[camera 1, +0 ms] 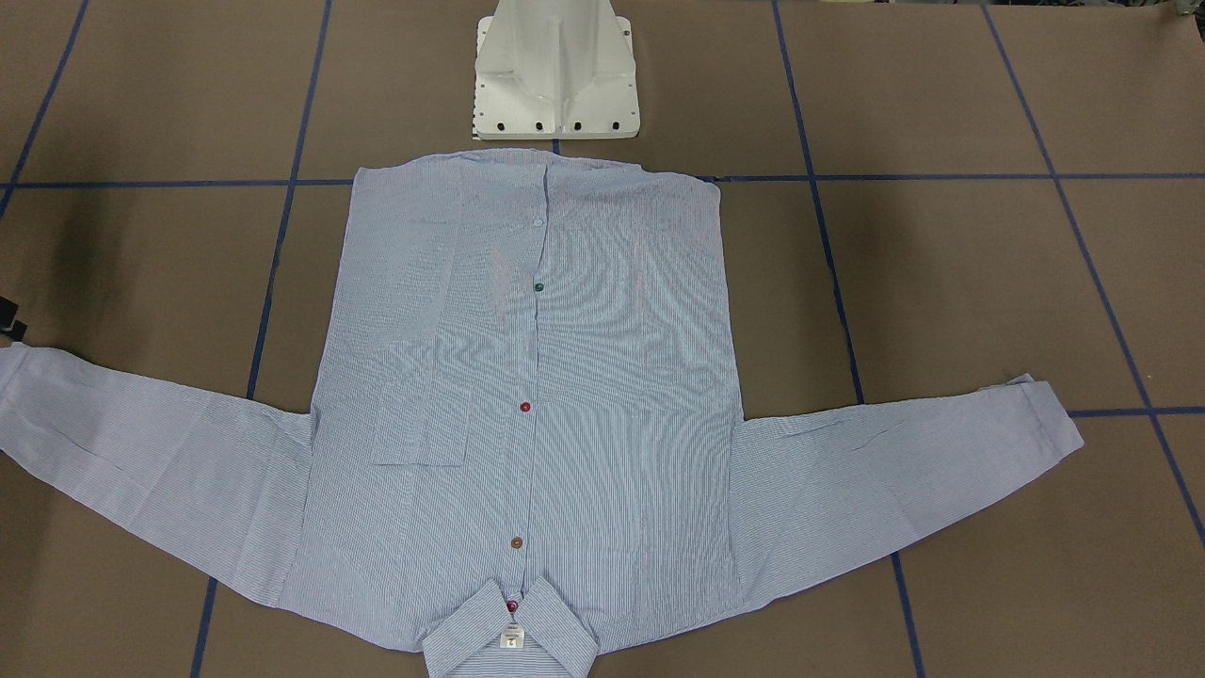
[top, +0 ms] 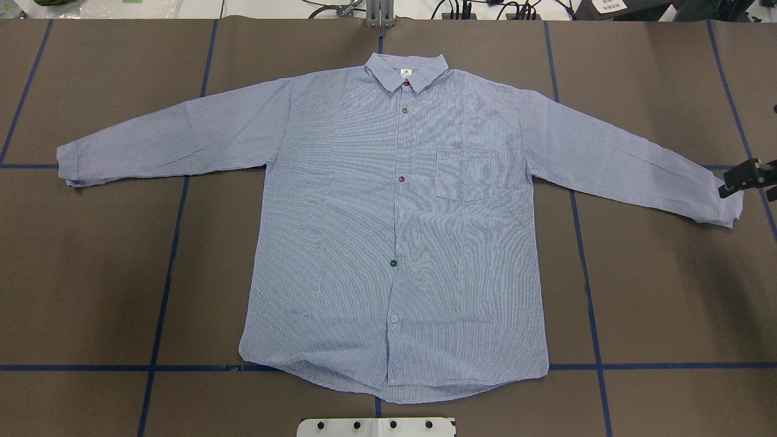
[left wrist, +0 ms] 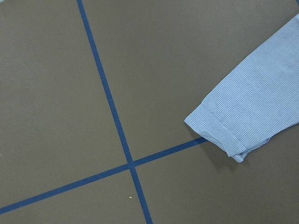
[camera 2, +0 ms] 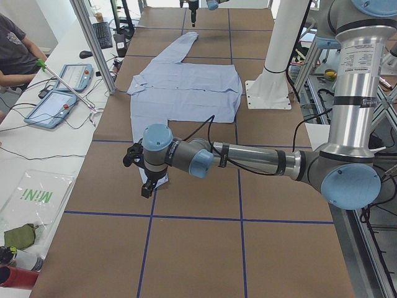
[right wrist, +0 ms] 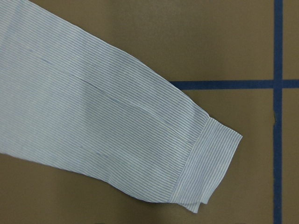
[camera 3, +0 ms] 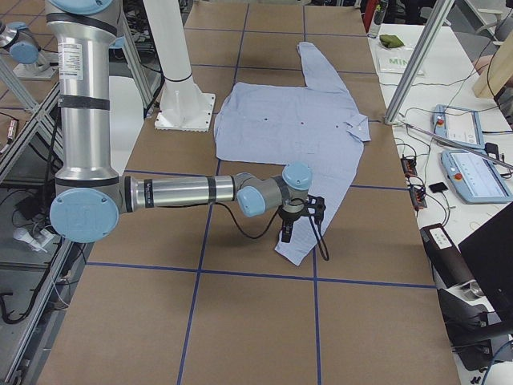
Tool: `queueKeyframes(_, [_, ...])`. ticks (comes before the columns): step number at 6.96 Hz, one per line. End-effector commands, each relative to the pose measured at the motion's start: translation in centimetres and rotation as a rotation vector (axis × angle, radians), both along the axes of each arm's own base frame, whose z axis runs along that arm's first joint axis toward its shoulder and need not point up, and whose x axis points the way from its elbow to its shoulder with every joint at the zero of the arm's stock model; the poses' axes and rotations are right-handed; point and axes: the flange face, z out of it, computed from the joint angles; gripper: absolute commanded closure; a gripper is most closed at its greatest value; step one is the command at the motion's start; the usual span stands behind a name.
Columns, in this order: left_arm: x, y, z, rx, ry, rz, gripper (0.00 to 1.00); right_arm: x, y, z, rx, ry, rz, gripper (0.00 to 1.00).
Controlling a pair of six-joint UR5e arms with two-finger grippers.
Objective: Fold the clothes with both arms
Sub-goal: 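Reach the right gripper to the nearby sleeve cuff and grasp it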
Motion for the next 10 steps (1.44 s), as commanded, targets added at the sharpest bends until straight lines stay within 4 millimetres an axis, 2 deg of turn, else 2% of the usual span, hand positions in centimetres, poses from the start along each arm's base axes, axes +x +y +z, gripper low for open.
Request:
queueKeyframes(1, [0.2, -0.5, -0.4, -0.005, 0.013, -0.025, 0.01, -0.7, 0.6, 2.0, -0.081, 0.002, 0.072, 0.16])
queueKeyframes(3, [0.4, -0.4, -0.6, -0.011, 0.015, -0.024, 0.01, -0.6, 0.8, 4.8, -0.106, 0.001, 0.103, 0.17])
queueKeyframes(4, [0.3, -0.3, 0.3, -0.027, 0.009, -0.025, 0.01, -0.6, 0.8, 4.7, -0.134, -0.013, 0.158, 0.18])
queueKeyframes(6, [0.3, -0.2, 0.2, -0.023, 0.007, -0.027, 0.01, -0.6, 1.1, 7.0, -0.154, -0.004, 0.162, 0.19])
queueKeyframes(7, [0.3, -0.3, 0.0, -0.018, 0.006, -0.028, 0.01, -0.7, 1.0, 6.9, -0.153, -0.006, 0.163, 0.24])
queueKeyframes(8, [0.3, -0.3, -0.3, -0.014, 0.005, -0.028, 0.01, -0.8, 1.1, 7.0, -0.162, -0.006, 0.167, 0.33])
queueKeyframes(10, [0.3, -0.3, -0.2, -0.014, 0.005, -0.027, 0.01, -1.1, 1.2, 7.0, -0.163, -0.007, 0.161, 0.34])
